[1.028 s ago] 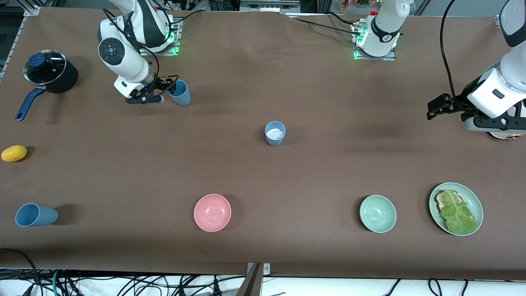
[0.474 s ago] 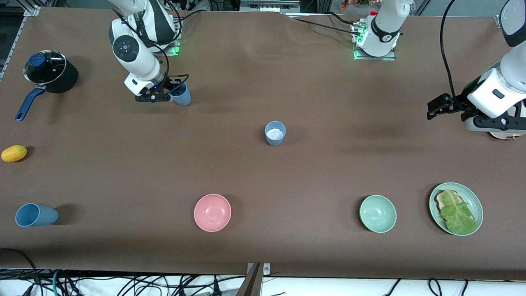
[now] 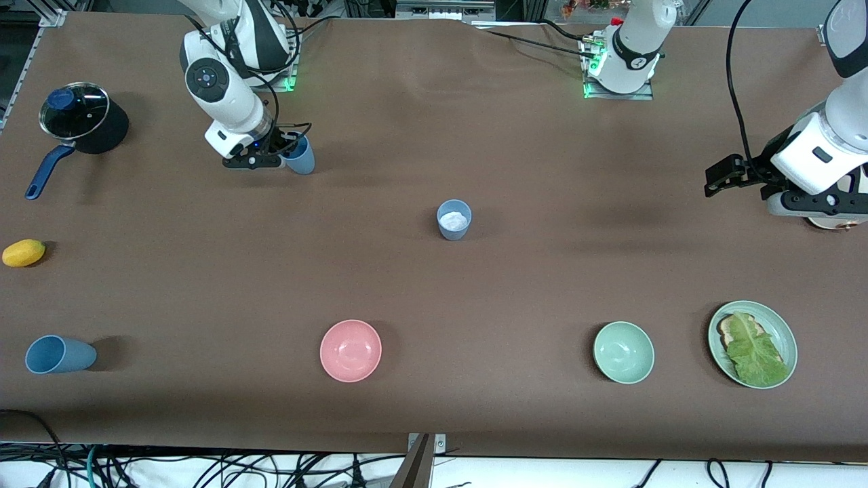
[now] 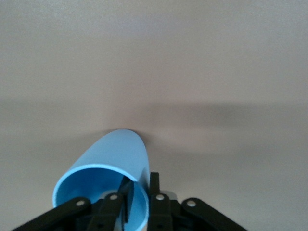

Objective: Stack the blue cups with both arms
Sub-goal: 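Grasp the blue cup's rim with the right gripper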

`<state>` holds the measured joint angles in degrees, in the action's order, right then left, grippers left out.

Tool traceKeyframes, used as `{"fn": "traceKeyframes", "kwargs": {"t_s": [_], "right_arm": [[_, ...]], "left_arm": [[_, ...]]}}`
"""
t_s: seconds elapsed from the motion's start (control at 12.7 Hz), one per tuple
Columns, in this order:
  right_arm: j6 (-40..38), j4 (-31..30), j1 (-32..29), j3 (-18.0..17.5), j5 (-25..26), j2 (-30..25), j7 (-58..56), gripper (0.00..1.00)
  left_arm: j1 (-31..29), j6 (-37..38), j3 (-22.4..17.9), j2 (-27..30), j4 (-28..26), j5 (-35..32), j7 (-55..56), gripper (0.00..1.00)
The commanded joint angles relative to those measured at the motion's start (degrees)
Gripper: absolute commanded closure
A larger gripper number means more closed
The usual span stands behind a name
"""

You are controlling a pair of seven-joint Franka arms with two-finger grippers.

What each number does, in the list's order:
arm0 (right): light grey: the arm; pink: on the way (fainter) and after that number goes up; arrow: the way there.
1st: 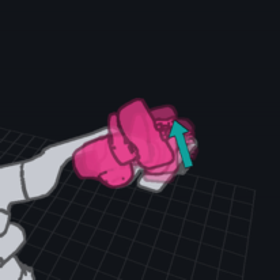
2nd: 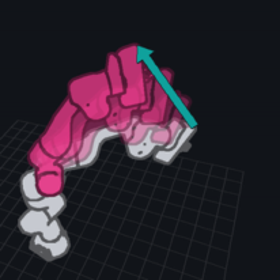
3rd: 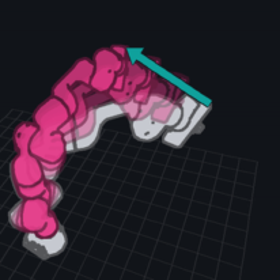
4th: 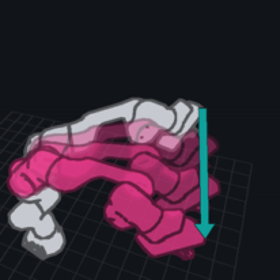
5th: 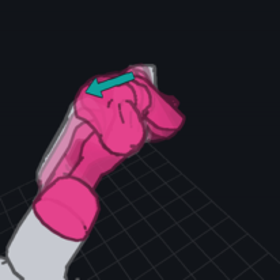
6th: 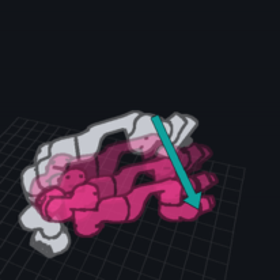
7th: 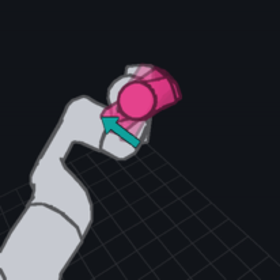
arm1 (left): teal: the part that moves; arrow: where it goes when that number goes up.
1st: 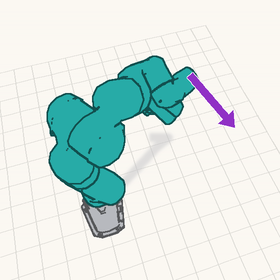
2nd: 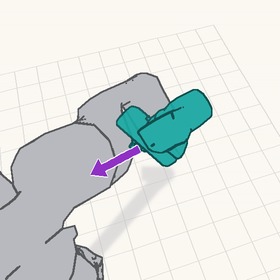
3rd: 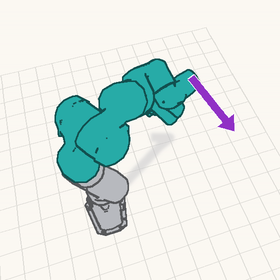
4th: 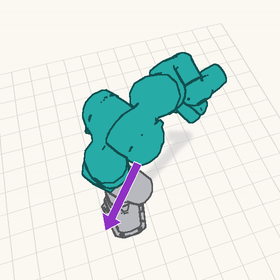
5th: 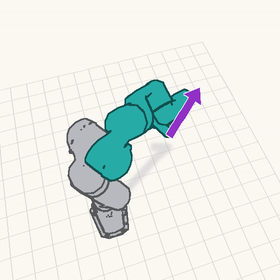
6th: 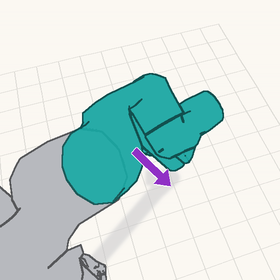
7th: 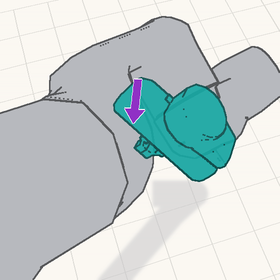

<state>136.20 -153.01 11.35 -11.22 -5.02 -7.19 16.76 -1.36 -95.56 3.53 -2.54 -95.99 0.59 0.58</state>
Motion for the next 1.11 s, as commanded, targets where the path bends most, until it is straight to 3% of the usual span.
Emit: {"fn": "traceKeyframes", "kwargs": {"t_s": [0.0, 0.16, 0.32, 0.79, 1.03], "right_arm": [[0.47, -0.53, -0.28, 0.06, -1.14, -0.99, -0.07, 0.96], [0.21, -0.27, -0.28, 0.93, -1.22, -1.16, -0.24, 1.0], [-1.71, 1.48, -0.28, 1.2, -5.68, -1.77, -0.76, 1.0], [-14.81, 20.36, -0.1, 0.24, -10.54, 2.25, 2.64, 1.0], [-21.38, 35.35, 2.26, -3.27, -10.54, 10.58, 16.4, 1.0]], "left_arm": [[-0.04, 1.08, -0.19, 0.08, 0.71, 0.99, -1.01, 0.0], [-0.04, 1.08, -0.19, 0.08, 0.71, 0.99, -1.1, 0.0], [-0.04, 1.08, -0.19, 0.08, 0.71, 0.99, -1.1, 0.0], [-0.04, 1.08, -0.19, 0.08, 0.71, 0.99, -1.1, 0.0], [-0.04, 1.16, -0.28, 0.17, 0.71, 0.99, -1.1, 0.0]]}}
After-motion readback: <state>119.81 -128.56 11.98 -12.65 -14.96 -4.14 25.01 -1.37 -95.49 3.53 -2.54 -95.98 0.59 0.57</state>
